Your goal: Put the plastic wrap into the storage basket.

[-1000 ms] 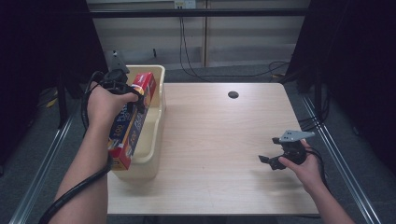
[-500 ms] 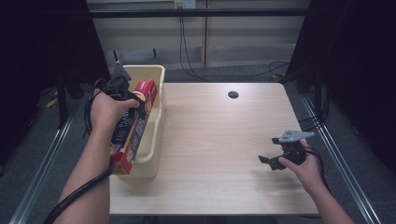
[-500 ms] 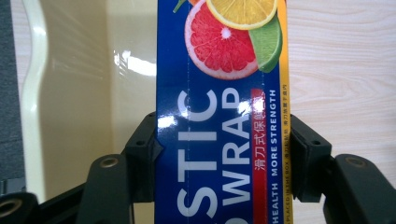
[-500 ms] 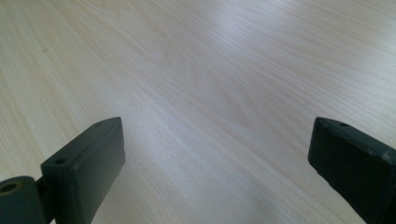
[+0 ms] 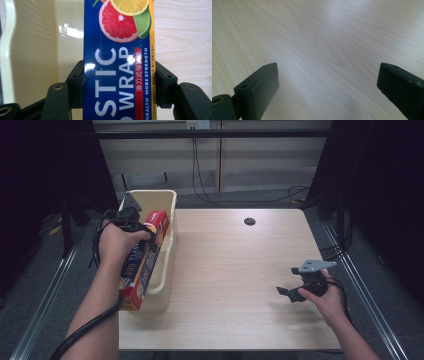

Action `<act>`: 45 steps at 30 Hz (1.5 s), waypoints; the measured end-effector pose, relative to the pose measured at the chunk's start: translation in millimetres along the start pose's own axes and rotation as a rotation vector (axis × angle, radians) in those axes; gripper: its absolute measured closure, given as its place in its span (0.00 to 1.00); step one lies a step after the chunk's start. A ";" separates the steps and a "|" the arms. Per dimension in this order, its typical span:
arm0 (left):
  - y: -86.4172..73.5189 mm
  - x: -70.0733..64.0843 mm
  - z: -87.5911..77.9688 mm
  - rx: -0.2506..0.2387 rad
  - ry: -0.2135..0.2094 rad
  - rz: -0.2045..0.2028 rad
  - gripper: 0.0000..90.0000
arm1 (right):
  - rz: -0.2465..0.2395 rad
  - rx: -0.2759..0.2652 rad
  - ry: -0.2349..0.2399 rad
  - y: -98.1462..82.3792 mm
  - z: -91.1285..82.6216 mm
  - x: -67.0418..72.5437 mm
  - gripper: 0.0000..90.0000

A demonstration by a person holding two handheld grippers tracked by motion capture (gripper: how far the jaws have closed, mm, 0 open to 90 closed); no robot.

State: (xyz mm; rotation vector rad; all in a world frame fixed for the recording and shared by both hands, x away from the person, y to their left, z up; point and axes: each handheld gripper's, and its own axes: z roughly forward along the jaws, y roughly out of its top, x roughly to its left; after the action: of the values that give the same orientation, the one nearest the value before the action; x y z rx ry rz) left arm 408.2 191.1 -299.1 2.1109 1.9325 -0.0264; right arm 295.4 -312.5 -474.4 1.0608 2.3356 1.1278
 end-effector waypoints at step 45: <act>-1.2 1.2 30.9 0.056 -0.007 -0.021 0.44 | -0.002 0.002 0.002 -0.6 2.0 0.3 0.04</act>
State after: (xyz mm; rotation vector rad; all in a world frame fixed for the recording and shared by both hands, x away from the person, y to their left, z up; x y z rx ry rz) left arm 412.4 185.6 -329.4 2.1230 1.9722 -0.0927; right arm 296.1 -311.5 -476.1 1.0579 2.3393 1.1266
